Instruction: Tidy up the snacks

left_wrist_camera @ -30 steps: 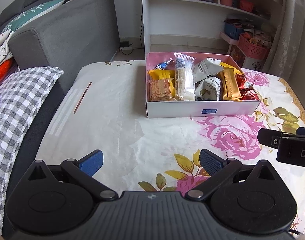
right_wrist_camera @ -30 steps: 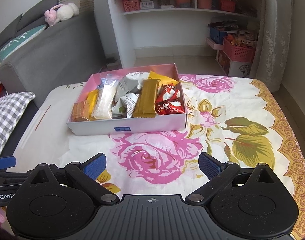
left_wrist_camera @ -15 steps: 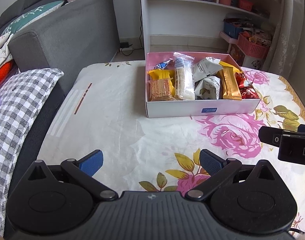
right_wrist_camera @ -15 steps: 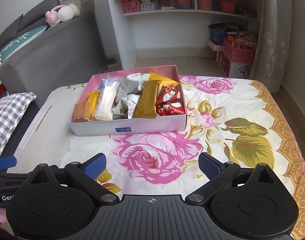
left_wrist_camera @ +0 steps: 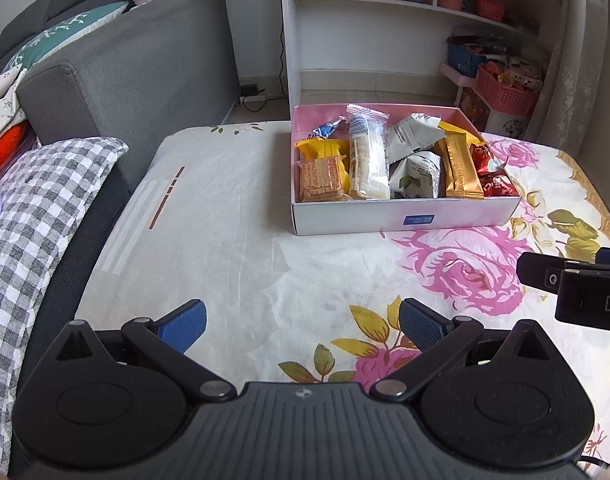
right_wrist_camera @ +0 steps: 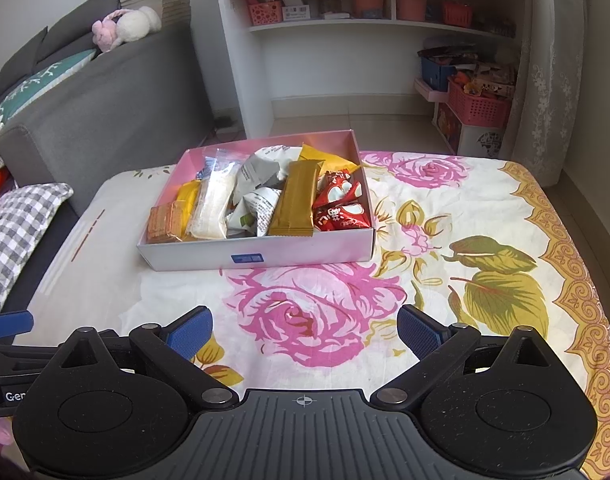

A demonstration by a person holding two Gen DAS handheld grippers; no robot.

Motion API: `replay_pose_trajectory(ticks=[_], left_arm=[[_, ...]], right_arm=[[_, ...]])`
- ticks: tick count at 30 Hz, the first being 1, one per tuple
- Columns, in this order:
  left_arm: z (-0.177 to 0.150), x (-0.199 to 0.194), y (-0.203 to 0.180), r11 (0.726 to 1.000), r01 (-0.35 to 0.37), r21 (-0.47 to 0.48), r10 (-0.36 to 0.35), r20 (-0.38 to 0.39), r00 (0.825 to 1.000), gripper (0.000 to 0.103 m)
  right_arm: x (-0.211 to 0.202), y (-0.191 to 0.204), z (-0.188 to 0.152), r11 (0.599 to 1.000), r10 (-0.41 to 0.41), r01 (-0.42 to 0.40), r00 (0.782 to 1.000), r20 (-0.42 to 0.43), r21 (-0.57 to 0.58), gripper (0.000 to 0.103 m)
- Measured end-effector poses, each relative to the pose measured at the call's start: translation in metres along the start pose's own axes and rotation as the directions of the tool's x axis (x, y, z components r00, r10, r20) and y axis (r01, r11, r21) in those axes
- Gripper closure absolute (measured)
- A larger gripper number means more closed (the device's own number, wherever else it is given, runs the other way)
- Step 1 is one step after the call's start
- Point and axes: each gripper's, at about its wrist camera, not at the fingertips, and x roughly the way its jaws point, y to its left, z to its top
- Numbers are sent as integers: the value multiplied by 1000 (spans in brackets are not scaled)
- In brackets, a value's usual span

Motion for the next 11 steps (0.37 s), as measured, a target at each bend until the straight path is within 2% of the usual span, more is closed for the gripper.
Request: replay_pose_trajectory(ticks=[11], left_arm=[[0,1,0,1000,6,4,-6,-1,1000,0]], right_arm=[[0,0,0,1000,0,0,1000,-1,-2,3]])
